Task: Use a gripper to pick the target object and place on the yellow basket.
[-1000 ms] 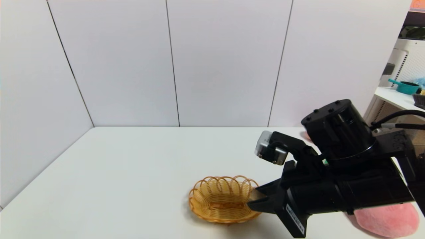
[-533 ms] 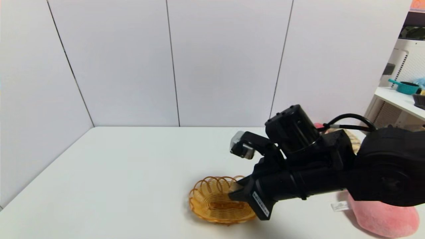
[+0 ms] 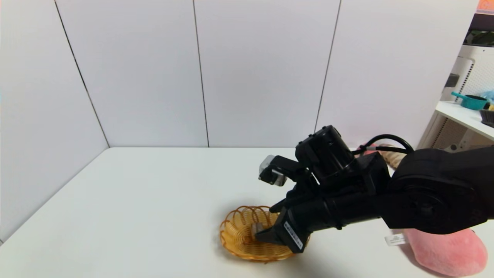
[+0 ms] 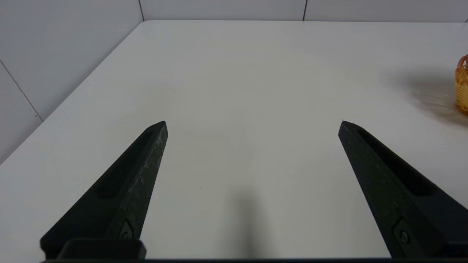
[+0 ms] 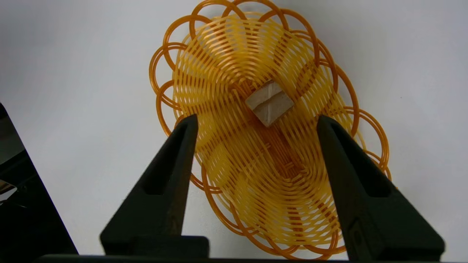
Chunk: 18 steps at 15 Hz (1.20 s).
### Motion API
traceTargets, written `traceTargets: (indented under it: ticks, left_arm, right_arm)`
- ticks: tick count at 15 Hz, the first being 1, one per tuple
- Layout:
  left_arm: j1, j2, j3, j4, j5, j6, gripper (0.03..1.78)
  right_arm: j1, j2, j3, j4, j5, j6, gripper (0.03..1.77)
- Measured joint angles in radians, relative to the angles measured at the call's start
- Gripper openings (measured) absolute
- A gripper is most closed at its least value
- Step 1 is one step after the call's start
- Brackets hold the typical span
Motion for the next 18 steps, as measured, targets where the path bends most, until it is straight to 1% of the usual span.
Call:
traceTargets:
  ticks: [3,6,8,10,11,13,14,15,16,17,18]
  left_arm:
    - [0.0,0.0,0.0,0.0,0.0,0.0,1.69]
    - [0.0,0.0,0.0,0.0,0.0,0.0,1.69]
    - [0.0,0.0,0.0,0.0,0.0,0.0,1.69]
    - [0.0,0.0,0.0,0.0,0.0,0.0,1.69]
    - [0.0,0.0,0.0,0.0,0.0,0.0,1.69]
    - [0.0,0.0,0.0,0.0,0.0,0.0,1.69]
    - [0.0,0.0,0.0,0.0,0.0,0.0,1.69]
    - [0.0,0.0,0.0,0.0,0.001,0.0,1.69]
    - [0.0,0.0,0.0,0.0,0.0,0.0,1.69]
    - [0.0,0.0,0.0,0.0,0.0,0.0,1.69]
    - [0.0,0.0,0.0,0.0,0.001,0.0,1.69]
  right_arm:
    - [-0.02,-0.044,-0.027,0.003,0.001,0.01,1.35]
    - [-0.081,-0.151,-0.037,0.007,0.004,0.009,1.46]
    - [-0.153,-0.243,-0.033,0.017,0.01,0.009,1.52]
    - [-0.244,-0.361,0.001,0.022,0.033,0.003,1.56]
    - [-0.292,-0.417,0.026,0.019,0.053,-0.004,1.58]
    - [-0.425,-0.548,0.1,0.015,0.11,-0.026,1.61]
    - [-0.481,-0.618,0.148,0.013,0.127,-0.033,1.62]
    - [-0.522,-0.683,0.203,0.008,0.116,-0.038,1.63]
    - [-0.554,-0.744,0.262,0.002,0.077,-0.04,1.64]
    - [-0.577,-0.81,0.324,-0.01,0.006,-0.042,1.65]
    - [-0.595,-0.872,0.384,-0.015,-0.079,-0.043,1.66]
